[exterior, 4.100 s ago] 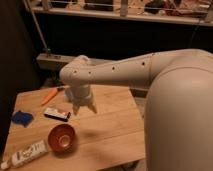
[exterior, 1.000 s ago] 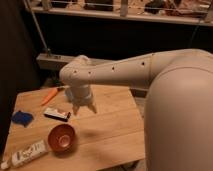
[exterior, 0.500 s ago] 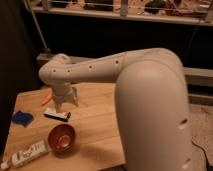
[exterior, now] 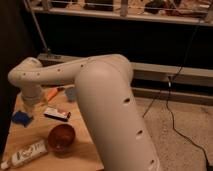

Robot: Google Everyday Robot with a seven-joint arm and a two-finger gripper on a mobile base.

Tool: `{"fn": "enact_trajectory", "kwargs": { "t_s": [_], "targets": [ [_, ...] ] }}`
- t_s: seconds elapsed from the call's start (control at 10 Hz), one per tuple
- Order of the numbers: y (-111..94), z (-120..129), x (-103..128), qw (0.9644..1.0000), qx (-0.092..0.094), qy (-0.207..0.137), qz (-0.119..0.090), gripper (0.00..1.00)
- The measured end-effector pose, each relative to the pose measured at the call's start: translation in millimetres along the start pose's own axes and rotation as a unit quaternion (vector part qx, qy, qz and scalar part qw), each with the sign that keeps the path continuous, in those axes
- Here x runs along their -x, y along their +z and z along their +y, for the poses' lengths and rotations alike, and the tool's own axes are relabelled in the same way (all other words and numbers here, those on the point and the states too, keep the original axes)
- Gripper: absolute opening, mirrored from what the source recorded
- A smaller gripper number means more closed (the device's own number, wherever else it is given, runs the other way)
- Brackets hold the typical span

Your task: Place the white sponge in the ceramic bowl

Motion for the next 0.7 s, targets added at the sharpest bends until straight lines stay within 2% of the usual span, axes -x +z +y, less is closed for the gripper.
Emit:
{"fn": "enact_trajectory", "kwargs": {
  "t_s": [0.1,0.3,0.4,0.7],
  "targets": [
    [16.1,16.0,20.3,0.9989,0.006,-0.045,-0.004,0.65],
    [32.8,25.7,37.9,0.9969,0.003,-0.079,-0.005,0.65],
    [43.5,31.6,47.4,0.9955,-0.002,-0.095,-0.005,0.65],
    [66.7,38.6,65.1,0.9933,-0.02,-0.113,-0.009,0.65]
  ]
}}
